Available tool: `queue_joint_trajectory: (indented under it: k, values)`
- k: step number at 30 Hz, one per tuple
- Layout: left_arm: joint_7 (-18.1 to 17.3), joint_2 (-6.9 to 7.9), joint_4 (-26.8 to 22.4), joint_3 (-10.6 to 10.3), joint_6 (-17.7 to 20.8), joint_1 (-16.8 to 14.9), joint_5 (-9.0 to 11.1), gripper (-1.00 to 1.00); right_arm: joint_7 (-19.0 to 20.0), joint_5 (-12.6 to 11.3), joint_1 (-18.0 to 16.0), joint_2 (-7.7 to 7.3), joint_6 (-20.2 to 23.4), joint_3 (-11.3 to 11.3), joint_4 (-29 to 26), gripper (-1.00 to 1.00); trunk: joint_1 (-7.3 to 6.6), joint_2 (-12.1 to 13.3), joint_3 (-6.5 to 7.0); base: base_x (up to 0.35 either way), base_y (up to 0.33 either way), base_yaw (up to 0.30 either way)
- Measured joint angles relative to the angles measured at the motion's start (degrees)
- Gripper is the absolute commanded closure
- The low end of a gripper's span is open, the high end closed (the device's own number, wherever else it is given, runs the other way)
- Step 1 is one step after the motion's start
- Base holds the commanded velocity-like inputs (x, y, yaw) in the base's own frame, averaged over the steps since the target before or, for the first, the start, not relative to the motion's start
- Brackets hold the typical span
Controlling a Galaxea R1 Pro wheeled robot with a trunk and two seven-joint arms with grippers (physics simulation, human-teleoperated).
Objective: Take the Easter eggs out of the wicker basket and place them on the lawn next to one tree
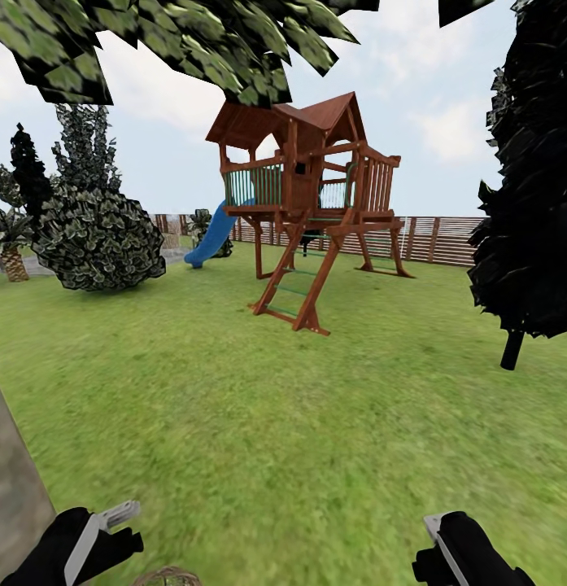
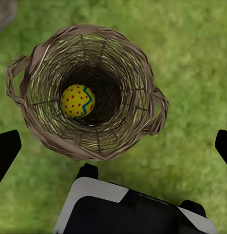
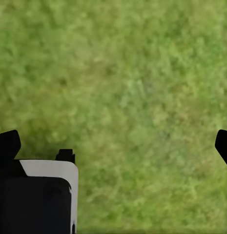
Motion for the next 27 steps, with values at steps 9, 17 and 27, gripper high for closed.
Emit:
queue_joint_trajectory:
  k: [9,17,27]
  values:
    - [0.1,-0.20,0.0,0.0,0.0,0.0,0.1,-1.00,-0.2,0.1,0.0,0.00,-0.1,0.0,0.1,-1.00,0.00,0.0,0.00,0.000,0.000,0.153]
    - [-0.1,-0.29,0.1,0.0,0.0,0.0,0.1,-1.00,-0.2,0.1,0.0,0.00,-0.1,0.0,0.1,-1.00,-0.01,0.0,0.00,0.041,0.012,0.150]
    - [-0.2,-0.22,0.0,0.1,-0.1,0.0,0.1,-1.00,-0.2,0.0,0.0,-0.01,0.0,0.0,0.1,-1.00,-0.01,0.0,0.00,0.140,0.254,0.004]
